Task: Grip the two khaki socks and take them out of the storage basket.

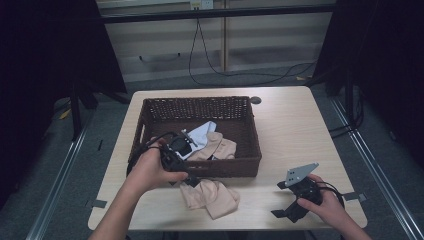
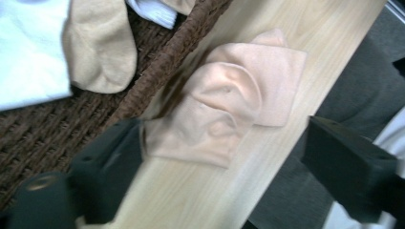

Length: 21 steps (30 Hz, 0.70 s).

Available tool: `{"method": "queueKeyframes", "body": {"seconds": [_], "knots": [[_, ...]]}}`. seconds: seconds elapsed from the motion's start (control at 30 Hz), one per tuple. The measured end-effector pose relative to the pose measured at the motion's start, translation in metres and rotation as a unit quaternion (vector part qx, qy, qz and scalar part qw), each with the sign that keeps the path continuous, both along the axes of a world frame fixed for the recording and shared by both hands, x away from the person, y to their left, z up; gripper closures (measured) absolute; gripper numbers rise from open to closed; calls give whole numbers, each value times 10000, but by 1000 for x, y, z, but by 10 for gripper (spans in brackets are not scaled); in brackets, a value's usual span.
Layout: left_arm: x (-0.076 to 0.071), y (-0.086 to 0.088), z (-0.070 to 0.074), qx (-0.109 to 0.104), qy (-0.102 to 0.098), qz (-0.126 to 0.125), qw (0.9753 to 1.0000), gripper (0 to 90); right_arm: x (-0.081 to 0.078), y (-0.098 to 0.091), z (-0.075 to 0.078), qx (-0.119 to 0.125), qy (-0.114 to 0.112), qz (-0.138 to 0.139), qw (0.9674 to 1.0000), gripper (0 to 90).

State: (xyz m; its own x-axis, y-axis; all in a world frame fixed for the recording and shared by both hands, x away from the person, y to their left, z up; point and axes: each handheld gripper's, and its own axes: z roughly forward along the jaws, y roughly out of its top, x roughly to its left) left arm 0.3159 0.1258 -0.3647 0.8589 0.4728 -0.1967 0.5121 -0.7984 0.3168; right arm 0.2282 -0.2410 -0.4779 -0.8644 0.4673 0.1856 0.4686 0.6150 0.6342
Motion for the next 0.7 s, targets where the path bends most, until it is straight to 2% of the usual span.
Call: {"method": "queueKeyframes", "body": {"seconds": [0.1,0.17,0.27,0.47,0.7], "knots": [[-3,6,-3,-115,-145,-22,9998,69,0,-1,0,27,-12,-34,10000,25],[-6,13,-8,-229,-199,-215,9993,52,0,-1,1,3,-22,-44,10000,25],[-7,18,-10,-280,-184,-339,9989,43,0,0,0,-17,-26,0,10000,25],[-14,28,-19,-382,-269,-356,9983,42,0,0,0,0,-24,-50,10000,25],[-22,39,-32,-535,-176,-441,9974,42,0,0,0,3,-33,-65,10000,25]]}}
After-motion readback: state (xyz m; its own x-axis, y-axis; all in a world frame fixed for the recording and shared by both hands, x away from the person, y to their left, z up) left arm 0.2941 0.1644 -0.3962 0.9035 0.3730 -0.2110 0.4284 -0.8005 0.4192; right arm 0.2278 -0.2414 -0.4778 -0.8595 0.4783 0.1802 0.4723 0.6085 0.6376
